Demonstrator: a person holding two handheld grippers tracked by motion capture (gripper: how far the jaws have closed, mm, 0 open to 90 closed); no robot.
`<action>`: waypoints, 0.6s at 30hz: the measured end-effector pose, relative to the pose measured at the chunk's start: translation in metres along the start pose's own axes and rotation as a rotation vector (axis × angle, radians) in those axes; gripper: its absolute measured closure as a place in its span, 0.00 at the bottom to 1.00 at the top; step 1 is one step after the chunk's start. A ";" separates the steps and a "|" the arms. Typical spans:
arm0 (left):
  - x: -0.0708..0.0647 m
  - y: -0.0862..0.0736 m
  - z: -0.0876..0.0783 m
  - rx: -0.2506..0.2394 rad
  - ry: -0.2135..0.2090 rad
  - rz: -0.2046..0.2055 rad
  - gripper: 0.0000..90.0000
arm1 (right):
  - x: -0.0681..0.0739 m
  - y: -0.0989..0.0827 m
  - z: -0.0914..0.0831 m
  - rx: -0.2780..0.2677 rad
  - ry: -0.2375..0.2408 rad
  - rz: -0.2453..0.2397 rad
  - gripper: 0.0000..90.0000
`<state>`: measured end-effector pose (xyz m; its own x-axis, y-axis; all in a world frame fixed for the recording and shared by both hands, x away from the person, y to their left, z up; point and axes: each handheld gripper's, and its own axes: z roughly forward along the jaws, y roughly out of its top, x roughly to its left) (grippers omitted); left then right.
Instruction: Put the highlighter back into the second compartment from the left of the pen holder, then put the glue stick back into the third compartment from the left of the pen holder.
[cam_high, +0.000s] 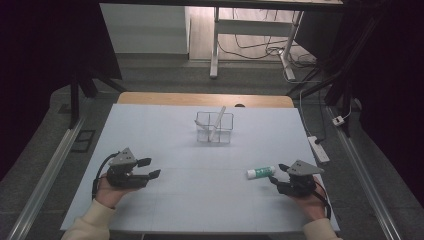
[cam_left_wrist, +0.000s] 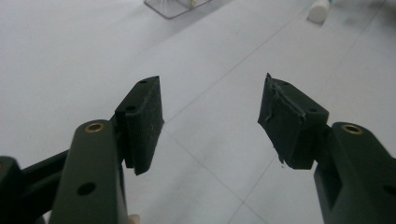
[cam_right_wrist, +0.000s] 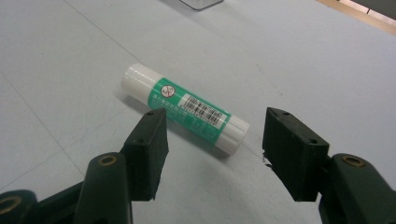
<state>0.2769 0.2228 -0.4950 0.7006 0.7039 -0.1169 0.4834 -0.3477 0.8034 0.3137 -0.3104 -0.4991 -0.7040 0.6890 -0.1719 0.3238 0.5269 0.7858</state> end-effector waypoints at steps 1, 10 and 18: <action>0.000 -0.001 0.000 0.003 0.001 0.003 0.44 | 0.000 0.000 0.000 0.000 0.004 -0.001 0.44; 0.000 -0.003 0.004 0.013 0.003 0.008 0.44 | 0.001 0.003 -0.001 0.005 0.029 -0.014 0.44; 0.001 -0.003 0.002 0.005 0.007 0.006 0.43 | 0.000 0.013 -0.001 0.032 0.073 -0.032 0.43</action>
<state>0.2773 0.2232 -0.4985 0.6997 0.7063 -0.1078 0.4820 -0.3552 0.8009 0.3178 -0.3041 -0.4881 -0.7578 0.6346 -0.1518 0.3200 0.5642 0.7611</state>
